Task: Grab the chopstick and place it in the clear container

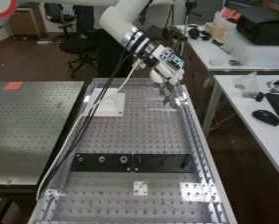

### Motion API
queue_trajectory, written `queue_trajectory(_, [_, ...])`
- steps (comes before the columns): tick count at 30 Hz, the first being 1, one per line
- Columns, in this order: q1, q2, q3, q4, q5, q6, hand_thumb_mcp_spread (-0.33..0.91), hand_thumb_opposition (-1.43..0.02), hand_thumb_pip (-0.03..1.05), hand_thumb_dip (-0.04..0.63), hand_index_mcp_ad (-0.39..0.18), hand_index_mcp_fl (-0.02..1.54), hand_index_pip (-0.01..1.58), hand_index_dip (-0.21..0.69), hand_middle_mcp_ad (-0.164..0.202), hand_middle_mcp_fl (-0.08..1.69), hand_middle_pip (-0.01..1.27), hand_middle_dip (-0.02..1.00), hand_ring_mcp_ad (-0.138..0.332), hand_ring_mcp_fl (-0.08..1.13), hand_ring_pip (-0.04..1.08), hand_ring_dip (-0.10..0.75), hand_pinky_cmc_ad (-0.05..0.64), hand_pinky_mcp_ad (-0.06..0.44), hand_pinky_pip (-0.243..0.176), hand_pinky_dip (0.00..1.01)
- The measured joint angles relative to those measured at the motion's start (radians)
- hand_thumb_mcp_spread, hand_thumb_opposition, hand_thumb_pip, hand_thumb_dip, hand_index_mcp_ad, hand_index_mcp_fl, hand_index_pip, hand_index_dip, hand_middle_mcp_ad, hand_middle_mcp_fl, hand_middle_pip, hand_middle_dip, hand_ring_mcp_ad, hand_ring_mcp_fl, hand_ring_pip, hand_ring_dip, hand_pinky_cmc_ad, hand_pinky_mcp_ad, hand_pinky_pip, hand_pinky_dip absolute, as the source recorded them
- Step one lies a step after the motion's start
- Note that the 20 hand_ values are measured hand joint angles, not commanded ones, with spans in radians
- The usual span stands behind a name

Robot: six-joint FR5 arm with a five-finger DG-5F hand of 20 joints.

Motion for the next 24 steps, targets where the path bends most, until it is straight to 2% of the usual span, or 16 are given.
queue_trajectory(11, [-0.002, 0.000, 0.003, 0.008, -0.010, -0.003, 0.84, -1.12, 0.50, 0.344, -0.087, 1.53, 0.09, 0.538, 0.061, 1.30, 0.28, 0.60, 0.103, 0.95, 0.07, 0.379, 0.506, 0.215, 0.080, 0.19])
queue_trajectory(13, [-0.002, 0.001, 0.001, 0.008, -0.022, -0.003, 0.81, -1.12, 0.44, 0.340, -0.082, 1.45, 0.09, 0.538, 0.061, 1.30, 0.24, 0.61, 0.108, 0.90, 0.08, 0.379, 0.506, 0.216, 0.080, 0.19])
queue_trajectory(14, [-0.002, 0.001, 0.001, 0.008, -0.027, -0.003, 0.76, -1.10, 0.41, 0.333, -0.072, 1.42, 0.09, 0.534, 0.058, 1.31, 0.23, 0.61, 0.105, 0.88, 0.07, 0.379, 0.506, 0.216, 0.080, 0.19])
queue_trajectory(16, [-0.002, 0.003, -0.003, 0.014, -0.042, -0.003, 0.67, -1.02, 0.43, 0.335, -0.070, 1.32, 0.07, 0.529, 0.061, 1.37, 0.21, 0.62, 0.105, 0.80, 0.08, 0.379, 0.501, 0.216, 0.080, 0.23])
queue_trajectory(18, [-0.001, 0.005, -0.013, 0.026, -0.055, -0.005, 0.64, -0.97, 0.48, 0.332, -0.070, 1.24, 0.06, 0.531, 0.061, 1.26, 0.17, 0.62, 0.105, 0.70, 0.08, 0.379, 0.494, 0.215, 0.082, 0.26])
queue_trajectory(21, [-0.001, 0.008, -0.023, 0.031, -0.059, 0.000, 0.60, -0.94, 0.50, 0.332, -0.073, 1.14, 0.04, 0.494, 0.061, 1.12, 0.14, 0.62, 0.110, 0.61, 0.06, 0.379, 0.480, 0.216, 0.066, 0.32])
queue_trajectory(24, [-0.001, 0.013, -0.037, 0.041, -0.061, 0.006, 0.57, -0.93, 0.50, 0.332, -0.073, 1.07, 0.04, 0.463, 0.058, 1.06, 0.14, 0.62, 0.115, 0.56, 0.06, 0.379, 0.463, 0.213, 0.023, 0.37])
